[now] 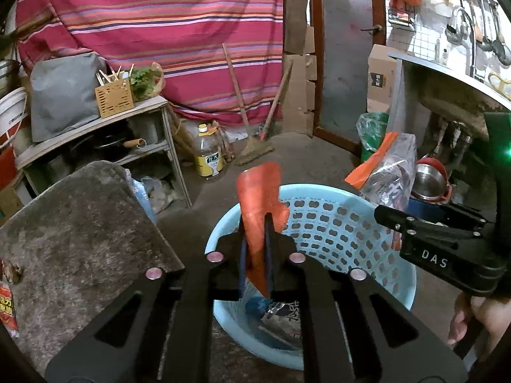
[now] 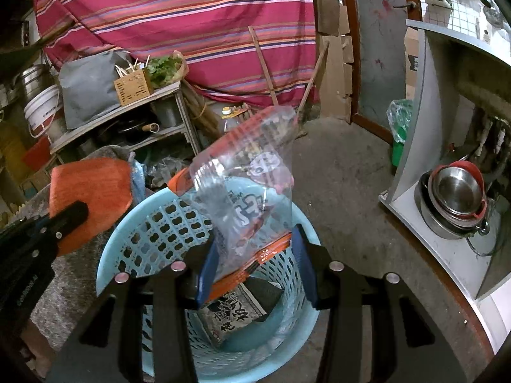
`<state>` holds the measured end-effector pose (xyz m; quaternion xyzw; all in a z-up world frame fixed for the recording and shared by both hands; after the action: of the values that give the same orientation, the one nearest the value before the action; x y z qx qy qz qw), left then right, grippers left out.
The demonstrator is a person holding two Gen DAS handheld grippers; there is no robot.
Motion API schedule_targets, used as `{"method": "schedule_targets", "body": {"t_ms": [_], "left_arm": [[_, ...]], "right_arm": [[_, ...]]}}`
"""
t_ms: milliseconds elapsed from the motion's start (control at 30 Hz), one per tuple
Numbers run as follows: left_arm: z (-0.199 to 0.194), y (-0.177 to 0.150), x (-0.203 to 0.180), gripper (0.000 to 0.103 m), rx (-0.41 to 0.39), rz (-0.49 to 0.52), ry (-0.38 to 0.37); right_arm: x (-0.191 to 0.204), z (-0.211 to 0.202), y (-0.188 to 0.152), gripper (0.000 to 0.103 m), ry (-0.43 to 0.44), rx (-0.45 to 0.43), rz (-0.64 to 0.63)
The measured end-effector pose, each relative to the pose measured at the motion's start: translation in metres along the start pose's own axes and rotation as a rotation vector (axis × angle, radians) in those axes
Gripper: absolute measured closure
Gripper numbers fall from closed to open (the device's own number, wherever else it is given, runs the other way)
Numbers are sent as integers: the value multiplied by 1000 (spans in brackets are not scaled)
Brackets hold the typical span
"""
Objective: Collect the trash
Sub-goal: 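Open both tools to drop the orange bag and zip bag into the basket, then move both open tools back over the table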
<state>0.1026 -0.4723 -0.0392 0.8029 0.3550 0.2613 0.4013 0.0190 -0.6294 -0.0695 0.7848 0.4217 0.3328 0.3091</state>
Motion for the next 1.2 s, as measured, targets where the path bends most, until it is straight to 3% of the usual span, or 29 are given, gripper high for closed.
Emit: {"method": "schedule_targets", "body": {"t_ms": [100, 200, 400, 533, 600, 733, 800, 933, 1200], "left_arm": [[1, 0, 4, 59, -1, -10, 15], [-1, 0, 9, 53, -8, -17, 23], [-12, 0, 33, 23, -30, -62, 87], [-24, -2, 53, 15, -40, -74, 137], [-30, -2, 64, 12, -48, -85, 156], [-47, -5, 93, 7, -70, -103, 214], [-53, -8, 108, 6, -71, -114, 242], [-67, -17, 142, 6, -67, -143, 296], [-92, -40, 216, 5, -60, -204, 421]], "right_arm": [[-1, 1, -1, 58, -2, 6, 3], [-1, 3, 0, 58, -2, 11, 4], [9, 9, 0, 58, 9, 24, -9], [25, 14, 0, 52, 15, 34, -32], [30, 15, 0, 36, 16, 31, -31], [39, 19, 0, 30, -8, 42, -28], [43, 21, 0, 14, -44, 44, -41], [51, 21, 0, 10, -85, 42, -44], [88, 14, 0, 10, -42, 0, -37]]}}
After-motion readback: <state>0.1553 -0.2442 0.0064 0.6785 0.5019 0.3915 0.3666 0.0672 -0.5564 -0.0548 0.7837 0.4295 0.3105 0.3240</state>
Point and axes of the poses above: each gripper's, at about its wrist camera, not at the fingertips, and z roughly the way its jaws point, x to its left, y to its top, the point moved 4 cm from there along z, roughly the way its jaws point, and after that the axes turned 11 degrees about y, right-handed, at the moved point
